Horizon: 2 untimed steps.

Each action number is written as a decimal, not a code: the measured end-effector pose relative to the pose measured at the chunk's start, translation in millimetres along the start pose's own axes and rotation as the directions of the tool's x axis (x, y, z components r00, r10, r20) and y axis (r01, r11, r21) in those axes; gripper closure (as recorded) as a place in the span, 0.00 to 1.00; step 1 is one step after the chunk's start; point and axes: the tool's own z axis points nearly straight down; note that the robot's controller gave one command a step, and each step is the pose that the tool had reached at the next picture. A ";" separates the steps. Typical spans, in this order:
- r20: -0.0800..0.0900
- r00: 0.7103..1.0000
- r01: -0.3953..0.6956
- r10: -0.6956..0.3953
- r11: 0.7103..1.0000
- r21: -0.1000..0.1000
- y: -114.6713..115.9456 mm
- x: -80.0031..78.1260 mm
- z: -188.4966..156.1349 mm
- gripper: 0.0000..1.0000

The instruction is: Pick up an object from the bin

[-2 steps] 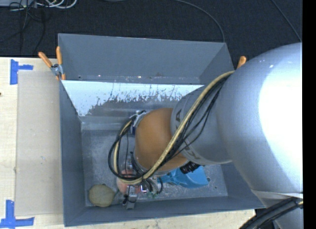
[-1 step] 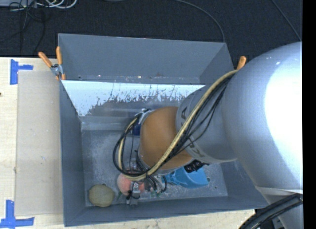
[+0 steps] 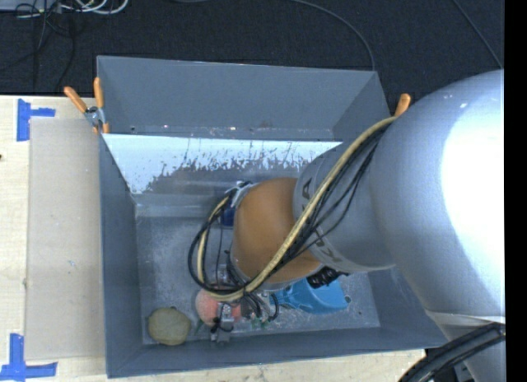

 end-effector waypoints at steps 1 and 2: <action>-0.002 1.000 0.000 0.000 1.000 0.001 -0.3 0.8 -2.4 1.00; -0.008 1.000 -0.001 0.001 1.000 0.003 -0.8 2.4 -13.4 1.00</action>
Offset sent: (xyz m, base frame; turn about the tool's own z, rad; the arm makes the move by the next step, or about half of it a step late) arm 0.0001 -0.0001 0.0697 0.0000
